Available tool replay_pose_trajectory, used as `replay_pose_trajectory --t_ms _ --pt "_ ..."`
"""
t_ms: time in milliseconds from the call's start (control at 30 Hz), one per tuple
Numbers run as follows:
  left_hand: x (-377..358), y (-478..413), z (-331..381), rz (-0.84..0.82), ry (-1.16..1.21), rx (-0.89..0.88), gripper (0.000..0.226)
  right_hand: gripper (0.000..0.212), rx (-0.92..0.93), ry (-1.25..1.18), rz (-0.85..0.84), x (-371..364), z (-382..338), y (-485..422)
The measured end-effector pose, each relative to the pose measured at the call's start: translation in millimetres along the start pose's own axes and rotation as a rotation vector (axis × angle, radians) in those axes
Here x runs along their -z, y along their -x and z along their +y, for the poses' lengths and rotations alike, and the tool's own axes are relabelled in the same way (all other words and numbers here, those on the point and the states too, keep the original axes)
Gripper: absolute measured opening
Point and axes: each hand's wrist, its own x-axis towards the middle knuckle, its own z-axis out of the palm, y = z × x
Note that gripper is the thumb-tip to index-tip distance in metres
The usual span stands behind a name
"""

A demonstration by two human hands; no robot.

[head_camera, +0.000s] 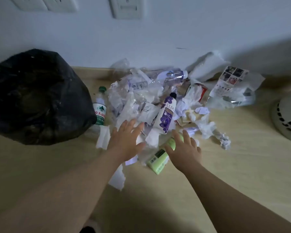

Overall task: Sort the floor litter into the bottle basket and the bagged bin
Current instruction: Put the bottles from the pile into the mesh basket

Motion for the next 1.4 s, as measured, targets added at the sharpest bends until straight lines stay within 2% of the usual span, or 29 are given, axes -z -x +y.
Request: replay_pose_trajectory --t_ms 100,200,267,467,633,733,867,967,1033,1133,1233,1400 --pt "-12.3 -24.0 -4.1 0.059 0.026 0.047 0.07 0.058 -0.044 -0.051 0.042 -13.6 4.6 -22.2" --pt "-29.6 -33.0 -9.1 -0.001 0.087 0.074 0.072 0.057 -0.096 -0.159 0.001 -32.3 4.0 -40.5" --pt "-39.4 -35.1 -13.6 -0.071 0.081 0.071 0.075 0.059 -0.067 -0.176 -0.016 -39.7 -0.5 -47.3" --pt "-48.3 -57.6 -11.5 -0.115 0.133 0.052 0.077 0.064 -0.022 -0.123 -0.006 -45.1 -4.3 -66.5" --pt "-59.2 -61.4 -4.1 -0.127 0.042 0.008 0.076 0.06 -0.007 -0.188 0.031 -51.7 2.2 -67.2" --pt "-54.5 -52.5 -0.1 -0.135 0.087 -0.01 0.068 0.052 0.031 -0.183 0.055 -48.9 9.8 -57.6" --pt "-38.4 -41.8 2.1 -0.194 0.096 -0.031 0.063 0.062 0.036 -0.131 0.004 -33.9 13.4 -44.1" --pt "-20.9 -30.3 2.8 -0.199 0.112 -0.035 0.063 0.061 0.061 -0.088 0.007 -17.4 12.2 -26.3" --pt "-11.7 -30.8 5.2 -0.179 0.206 -0.04 0.06 0.06 0.064 -0.054 0.002 -9.8 13.1 -24.1" --pt "9.8 -18.0 15.7 -0.097 0.413 -0.043 0.038 0.061 0.061 -0.049 0.028 10.4 12.4 -6.3" --pt "29.2 -11.1 33.2 -0.025 0.57 -0.018 0.026 0.057 0.082 -0.095 0.053 31.7 12.4 4.8" --pt "47.4 -6.9 78.6 0.04 0.752 -0.069 0.026 0.044 0.06 -0.183 0.163 56.5 40.8 18.9"
